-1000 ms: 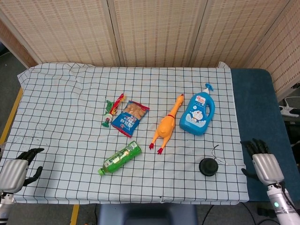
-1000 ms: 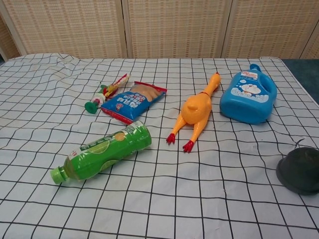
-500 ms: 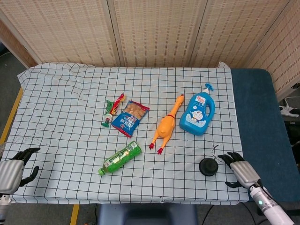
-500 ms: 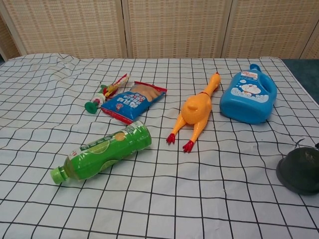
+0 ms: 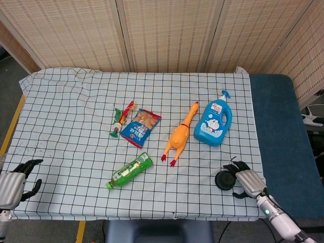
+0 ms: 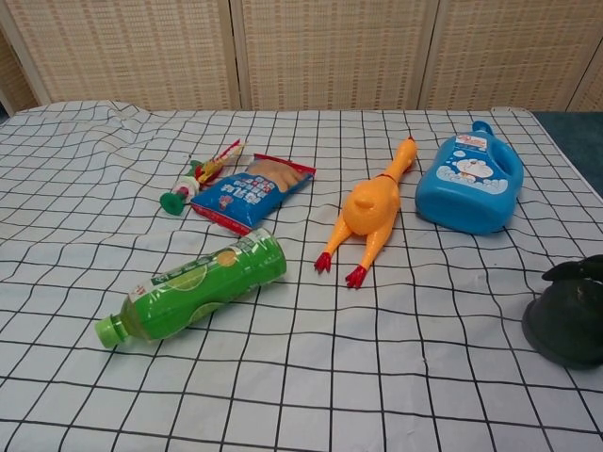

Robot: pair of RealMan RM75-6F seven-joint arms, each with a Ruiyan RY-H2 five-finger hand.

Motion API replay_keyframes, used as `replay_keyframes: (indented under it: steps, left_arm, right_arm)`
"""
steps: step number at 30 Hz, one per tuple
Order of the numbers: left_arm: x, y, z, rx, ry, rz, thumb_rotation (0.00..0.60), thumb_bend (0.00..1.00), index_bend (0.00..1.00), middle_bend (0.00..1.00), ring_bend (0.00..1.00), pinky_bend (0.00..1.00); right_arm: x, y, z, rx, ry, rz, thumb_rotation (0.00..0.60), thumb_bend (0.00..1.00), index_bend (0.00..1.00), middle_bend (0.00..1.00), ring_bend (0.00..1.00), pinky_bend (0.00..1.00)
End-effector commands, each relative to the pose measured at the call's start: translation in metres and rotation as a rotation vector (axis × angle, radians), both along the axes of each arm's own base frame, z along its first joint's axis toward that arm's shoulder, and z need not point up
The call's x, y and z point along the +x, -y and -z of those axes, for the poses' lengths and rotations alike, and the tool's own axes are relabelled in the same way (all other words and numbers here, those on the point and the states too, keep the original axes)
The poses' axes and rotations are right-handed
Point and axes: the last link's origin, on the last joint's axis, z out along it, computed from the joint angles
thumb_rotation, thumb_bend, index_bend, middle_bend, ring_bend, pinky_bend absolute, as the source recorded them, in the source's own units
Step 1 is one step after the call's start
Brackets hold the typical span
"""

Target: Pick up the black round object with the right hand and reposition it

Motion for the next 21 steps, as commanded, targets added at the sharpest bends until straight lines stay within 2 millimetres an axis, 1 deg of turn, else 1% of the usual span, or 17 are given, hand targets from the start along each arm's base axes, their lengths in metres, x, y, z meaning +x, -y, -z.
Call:
replay_keyframes:
  steps: [1,6,10,21]
  left_arm:
    - [0.000,0.000,0.000,0.001,-0.001,0.000,0.600,0.43,0.22,0.26,0.32,0.63]
    - [0.000,0.000,-0.001,0.001,0.000,0.005,0.600,0.43,0.22,0.26,0.32,0.63]
    - [0.000,0.000,-0.001,0.001,0.004,0.003,0.600,0.43,0.22,0.26,0.32,0.63]
    - [0.000,0.000,-0.001,0.002,0.001,0.006,0.600,0.43,0.22,0.26,0.32,0.63]
  right_arm:
    - [0.002,0.005,0.005,0.008,0.002,0.003,0.600,0.10,0.10,0.10,0.00,0.02]
    - [0.006,0.010,0.011,0.008,0.014,-0.006,0.600,0.10,0.10,0.10,0.00,0.02]
    - [0.009,0.012,0.013,-0.010,0.029,-0.009,0.600,0.10,0.14,0.10,0.00,0.02]
    - [0.015,0.010,0.009,-0.036,0.043,-0.035,0.600,0.10,0.17,0.10,0.00,0.02]
